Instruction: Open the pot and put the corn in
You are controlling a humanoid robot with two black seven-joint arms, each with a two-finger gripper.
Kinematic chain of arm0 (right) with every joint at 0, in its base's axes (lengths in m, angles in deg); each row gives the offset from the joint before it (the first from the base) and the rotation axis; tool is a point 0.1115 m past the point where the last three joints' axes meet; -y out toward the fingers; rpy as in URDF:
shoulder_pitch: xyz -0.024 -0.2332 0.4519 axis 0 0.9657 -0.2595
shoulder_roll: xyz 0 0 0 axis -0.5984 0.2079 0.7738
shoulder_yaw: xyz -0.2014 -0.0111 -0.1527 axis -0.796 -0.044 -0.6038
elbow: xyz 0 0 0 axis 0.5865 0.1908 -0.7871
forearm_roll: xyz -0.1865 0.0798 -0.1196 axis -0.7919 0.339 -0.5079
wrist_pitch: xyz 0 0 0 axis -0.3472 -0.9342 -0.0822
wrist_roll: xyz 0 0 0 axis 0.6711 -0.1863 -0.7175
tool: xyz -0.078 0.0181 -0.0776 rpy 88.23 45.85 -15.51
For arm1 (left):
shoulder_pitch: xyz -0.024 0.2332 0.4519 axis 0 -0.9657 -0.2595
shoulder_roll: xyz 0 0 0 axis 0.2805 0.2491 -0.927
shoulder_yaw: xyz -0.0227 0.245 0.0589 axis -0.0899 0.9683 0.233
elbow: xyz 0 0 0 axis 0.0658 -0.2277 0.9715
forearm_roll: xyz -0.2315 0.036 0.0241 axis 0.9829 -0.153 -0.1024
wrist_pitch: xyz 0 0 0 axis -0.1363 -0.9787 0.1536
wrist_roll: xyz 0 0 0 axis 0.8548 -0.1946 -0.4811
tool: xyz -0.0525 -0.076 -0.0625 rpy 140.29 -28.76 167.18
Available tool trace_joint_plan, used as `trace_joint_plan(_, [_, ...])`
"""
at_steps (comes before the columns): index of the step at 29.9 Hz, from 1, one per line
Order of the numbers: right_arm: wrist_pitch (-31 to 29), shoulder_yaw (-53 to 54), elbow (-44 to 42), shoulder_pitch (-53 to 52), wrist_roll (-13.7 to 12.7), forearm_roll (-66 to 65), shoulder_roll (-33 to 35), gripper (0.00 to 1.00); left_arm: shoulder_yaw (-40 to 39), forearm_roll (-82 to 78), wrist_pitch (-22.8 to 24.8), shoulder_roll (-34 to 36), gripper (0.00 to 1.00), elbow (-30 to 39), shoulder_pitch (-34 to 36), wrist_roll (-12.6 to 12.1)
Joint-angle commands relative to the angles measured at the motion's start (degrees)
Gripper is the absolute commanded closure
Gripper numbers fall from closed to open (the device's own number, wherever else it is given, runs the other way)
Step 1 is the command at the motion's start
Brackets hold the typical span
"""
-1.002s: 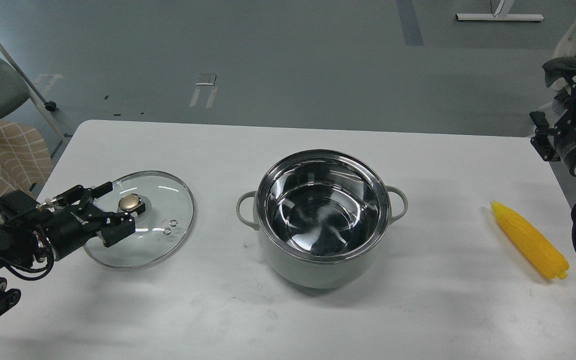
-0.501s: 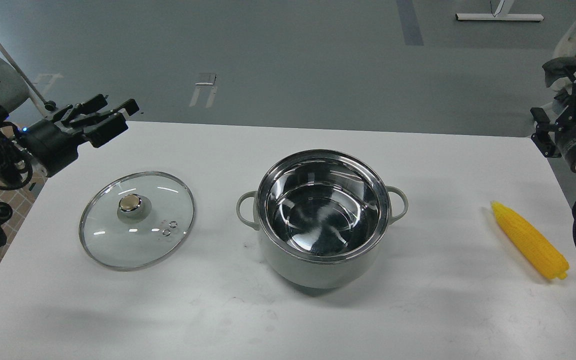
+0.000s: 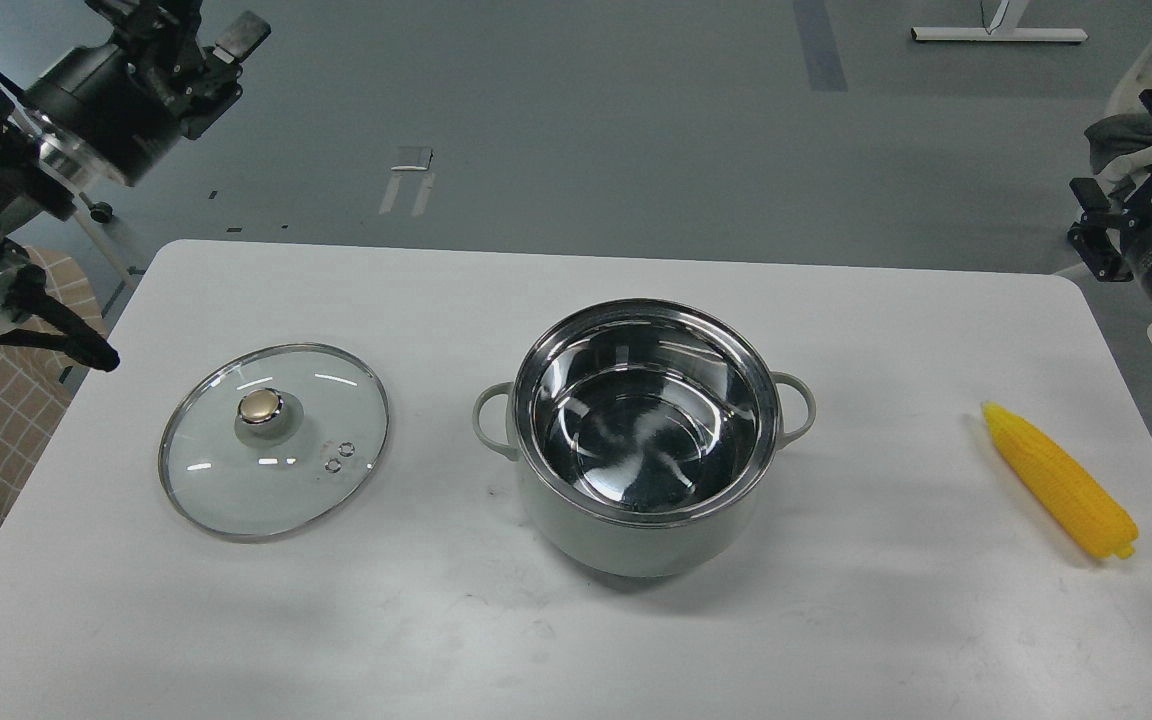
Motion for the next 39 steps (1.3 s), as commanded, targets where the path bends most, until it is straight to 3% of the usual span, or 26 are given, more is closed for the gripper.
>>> trace_joint_plan(1, [-2.21,2.39,1.16,0.46,0.0,0.43,0.16,0.0,-3.73,5.45,2.43,-7.22,0.03,-4.81,0.1,-2.63])
trace_joint_plan(8, [-2.3,3.09,1.51,0.73,0.0,0.87,0.16,0.0,-10.59,9.84,5.84,-18.3,0.03,-15.26,-0.77,-5.96])
trace_joint_plan(13, [-2.3,3.18,1.51,1.08,0.0,0.87,0.25,0.0,-10.6,9.59,9.28,-19.19,0.03,-15.63,-2.36,-7.37])
trace_joint_plan(19, [-2.13,2.83,2.13,1.17,0.0,0.43,1.13,0.0,-10.16,9.06,9.46,-19.36,0.03,-15.63,-2.36,-7.37])
trace_joint_plan(24, [-1.77,2.13,3.97,1.34,0.0,-3.78,5.78,0.0,-9.98,8.97,9.37,-19.89,0.02,-15.28,-2.27,-7.37])
trace_joint_plan(39, [-1.68,2.04,5.38,1.61,0.0,-65.43,19.32,0.0,-9.98,8.8,9.02,-22.61,0.02,-14.93,-1.66,-7.37])
